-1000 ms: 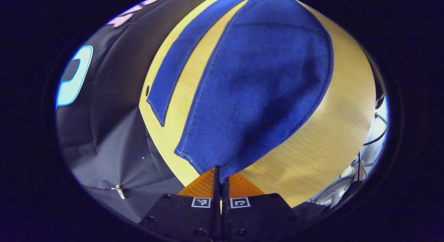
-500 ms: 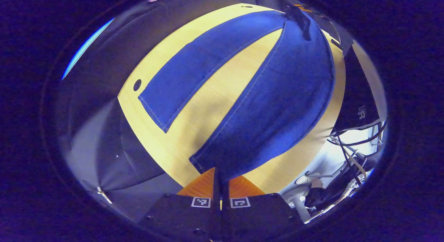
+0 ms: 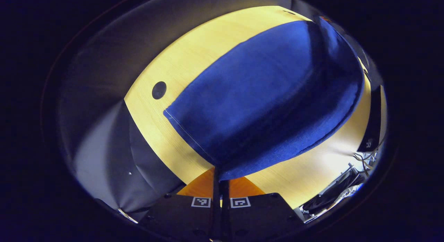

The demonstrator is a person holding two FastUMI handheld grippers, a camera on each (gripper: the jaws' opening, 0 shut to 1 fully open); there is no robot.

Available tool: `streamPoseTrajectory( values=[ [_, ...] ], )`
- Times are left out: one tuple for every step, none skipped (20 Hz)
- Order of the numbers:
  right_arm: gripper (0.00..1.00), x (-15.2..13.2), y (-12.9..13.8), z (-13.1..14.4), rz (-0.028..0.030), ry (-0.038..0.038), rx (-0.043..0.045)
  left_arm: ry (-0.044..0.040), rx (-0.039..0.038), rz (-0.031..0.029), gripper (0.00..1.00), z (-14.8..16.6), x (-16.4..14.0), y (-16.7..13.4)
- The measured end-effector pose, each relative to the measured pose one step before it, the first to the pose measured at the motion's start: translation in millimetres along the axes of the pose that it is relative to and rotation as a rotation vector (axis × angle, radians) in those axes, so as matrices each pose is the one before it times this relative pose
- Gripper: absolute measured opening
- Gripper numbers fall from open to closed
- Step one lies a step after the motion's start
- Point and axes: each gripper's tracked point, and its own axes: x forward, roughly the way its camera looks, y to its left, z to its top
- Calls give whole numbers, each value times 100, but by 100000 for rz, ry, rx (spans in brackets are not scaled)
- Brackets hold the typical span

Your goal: Grasp the waist and the cuffs of the jeans and fold them to make the two legs overlap; first hold the waist and fold one-third of the jeans toward the cuffs, then hold the cuffs and fold the remaining one-third in the same direction to finish folding.

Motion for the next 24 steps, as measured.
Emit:
streamPoseTrajectory(
  values=[
    [12,-509,263,1103,714,1964,5759,-1589,-1964,677,6,1271,917,1048],
    [12,-600,185,816,271,1135,6305,-1758,-2723,886,6,1180,818,872],
    [12,-674,105,423,63,2030,4752,-1490,-3990,1650,8,904,825,758],
    [11,-538,107,374,-314,1238,2911,-1593,-3537,1266,12,806,893,780],
    [17,-520,272,351,-173,976,1473,-2945,-2001,-250,13,817,417,-7],
    [19,-750,-94,775,-2491,-388,-673,-2772,-1527,158,17,698,722,61],
    [38,-166,-511,301,-2296,-983,-1274,-2606,-1912,-214,43,104,203,-301],
    [56,-641,-459,839,-1945,-1864,-799,-3902,-2609,795,69,906,334,-159],
    [75,-1106,-334,87,232,-3266,1258,-5606,-3382,1644,95,556,-951,-129],
    [82,-339,-65,-19,62,-2640,1778,-5582,-3850,704,96,687,-360,-340],
    [84,-1187,437,28,845,-3531,2937,-7153,-4287,273,99,779,-339,-74],
    [92,-1510,111,-28,-541,-2863,3404,-8245,-4815,1298,99,1147,-561,-127],
    [99,-1119,-633,-38,-262,-2703,3905,-8583,-5539,866,99,854,-356,-156],
    [99,-1473,-270,-414,-487,-2186,4104,-8631,-6113,990,99,1156,-898,-464],
    [99,-1238,-484,-721,-934,-2147,4316,-7544,-6339,116,99,478,-332,188],
    [98,-737,-451,-741,-790,-901,4332,-7621,-5438,-249,99,668,-294,-436],
    [98,51,-416,-834,-937,-241,4266,-5283,-3881,108,99,-32,10,-412],
    [98,189,-744,-1610,-1197,1839,4900,-5638,-2138,1337,98,421,-332,-813],
    [98,313,-728,-1373,-847,2862,4435,-3325,-1841,1537,98,-804,1054,656],
    [98,241,-795,-621,-1753,1061,4172,-3043,-1894,1699,98,-132,29,23],
    [99,420,-1112,-27,-1777,-542,3934,-1531,-2195,445,99,-96,148,-293],
    [99,341,-931,72,-2072,-707,3094,-1363,-3148,333,98,-235,200,-162],
    [98,117,-1110,24,-2141,-278,2887,-1005,-3950,-305,98,-1,-70,-209],
    [98,477,-577,-73,-995,747,3753,-342,-4355,-903,98,-193,78,-73]
  ],
)
